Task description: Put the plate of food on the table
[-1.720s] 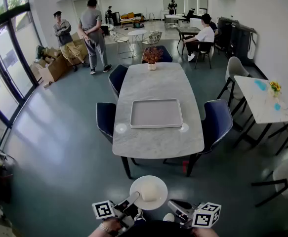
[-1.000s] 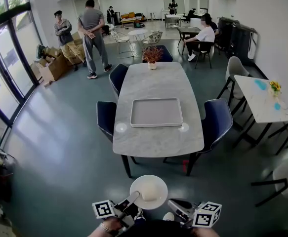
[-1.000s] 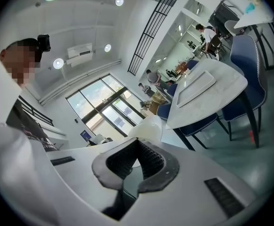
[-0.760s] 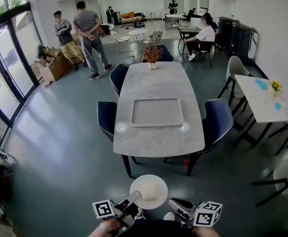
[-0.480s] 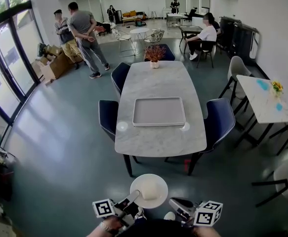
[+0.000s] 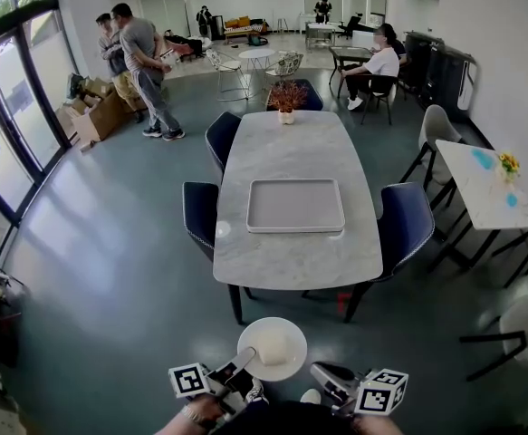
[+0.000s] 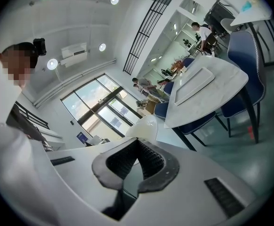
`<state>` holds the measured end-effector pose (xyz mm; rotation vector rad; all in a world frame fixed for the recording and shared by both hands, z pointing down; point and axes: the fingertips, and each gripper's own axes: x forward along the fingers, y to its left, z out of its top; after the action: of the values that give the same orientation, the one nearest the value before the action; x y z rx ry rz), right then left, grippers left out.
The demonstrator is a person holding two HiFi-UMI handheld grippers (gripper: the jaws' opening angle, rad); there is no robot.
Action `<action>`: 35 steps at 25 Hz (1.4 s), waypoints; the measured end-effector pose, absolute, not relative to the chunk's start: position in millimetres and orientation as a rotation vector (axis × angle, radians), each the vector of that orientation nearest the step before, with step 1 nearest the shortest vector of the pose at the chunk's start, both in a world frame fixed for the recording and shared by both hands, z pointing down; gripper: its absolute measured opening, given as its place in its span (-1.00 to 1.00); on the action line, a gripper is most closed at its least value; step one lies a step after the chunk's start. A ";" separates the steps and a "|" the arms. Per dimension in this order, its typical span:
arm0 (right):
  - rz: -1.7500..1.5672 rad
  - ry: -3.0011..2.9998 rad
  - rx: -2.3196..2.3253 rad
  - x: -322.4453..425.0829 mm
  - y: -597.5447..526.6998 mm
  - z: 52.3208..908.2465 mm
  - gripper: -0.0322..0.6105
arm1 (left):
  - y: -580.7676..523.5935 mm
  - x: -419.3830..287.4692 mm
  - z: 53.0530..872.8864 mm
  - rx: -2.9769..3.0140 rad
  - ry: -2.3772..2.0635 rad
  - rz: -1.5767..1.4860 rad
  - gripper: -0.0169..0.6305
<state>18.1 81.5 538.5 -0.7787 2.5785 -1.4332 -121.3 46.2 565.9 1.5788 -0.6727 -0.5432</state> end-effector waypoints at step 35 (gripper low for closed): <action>-1.484 2.528 -0.913 -91.7 45.4 555.0 -0.87 | -2.2 -236.9 590.5 1.542 -0.612 -0.527 -0.85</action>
<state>-91.7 45.4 555.0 -0.9132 2.5276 -1.4837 -236.9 -2.2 590.5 1.5421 -0.6121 -0.5273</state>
